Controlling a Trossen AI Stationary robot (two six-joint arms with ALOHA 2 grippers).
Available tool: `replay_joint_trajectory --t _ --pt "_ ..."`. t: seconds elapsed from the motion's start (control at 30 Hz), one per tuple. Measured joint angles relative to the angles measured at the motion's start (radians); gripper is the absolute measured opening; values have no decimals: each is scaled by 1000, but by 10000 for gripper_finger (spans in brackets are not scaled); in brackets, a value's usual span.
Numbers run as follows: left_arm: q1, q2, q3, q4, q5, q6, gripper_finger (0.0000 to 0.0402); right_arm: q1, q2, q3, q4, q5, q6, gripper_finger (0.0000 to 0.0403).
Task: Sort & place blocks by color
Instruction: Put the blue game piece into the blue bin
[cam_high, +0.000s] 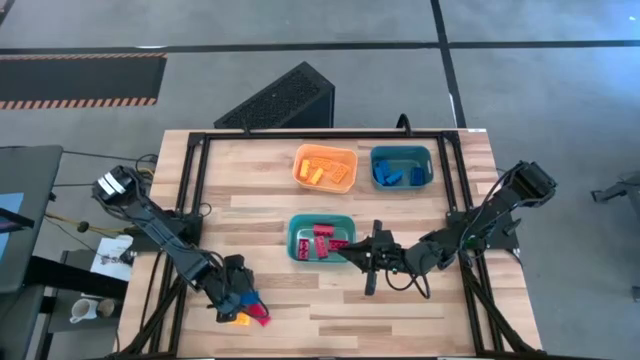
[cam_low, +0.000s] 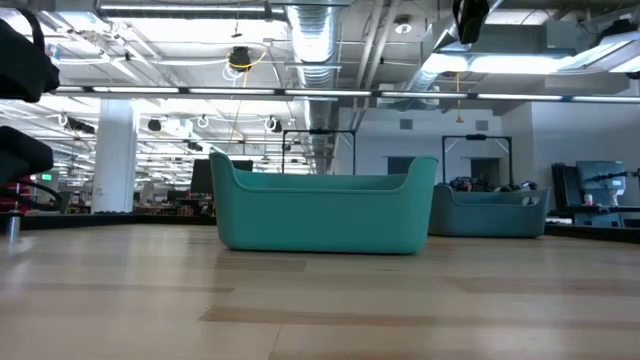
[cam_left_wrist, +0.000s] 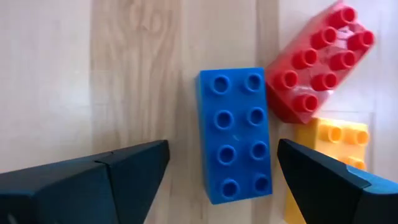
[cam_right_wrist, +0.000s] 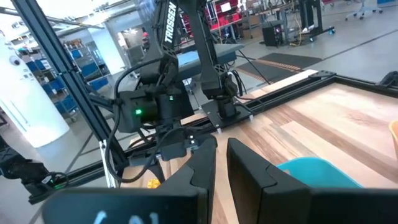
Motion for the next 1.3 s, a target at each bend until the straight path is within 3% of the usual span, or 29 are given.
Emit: replay_joint_trajectory --t 0.17,0.37,0.53,0.63,0.73,0.87,0.97,1.07,1.17,1.3 --pt "2 3 -1 -25 -47 22 260 0 0 0 -3 7 0 63" --pt "31 6 31 -78 -58 38 103 0 0 0 -4 23 4 63" --pt "52 -38 137 -312 -247 113 103 0 0 0 -5 25 4 63" --pt "73 -101 156 -306 -384 191 103 0 0 0 -5 28 4 63" --pt "104 -175 130 -91 -456 316 103 0 0 0 -5 33 4 63" --pt "150 -236 31 354 -441 534 103 -12 1 0 -10 35 4 63" --pt "195 -247 -42 773 -339 711 103 -20 2 0 -52 52 4 71" --pt "257 -232 -107 1045 -214 798 103 -29 3 0 -80 52 12 98" --pt "323 -221 -141 1186 -150 831 103 -33 9 0 -77 52 12 147" --pt "403 -195 -152 1246 -62 832 103 -60 19 0 -47 51 10 232"
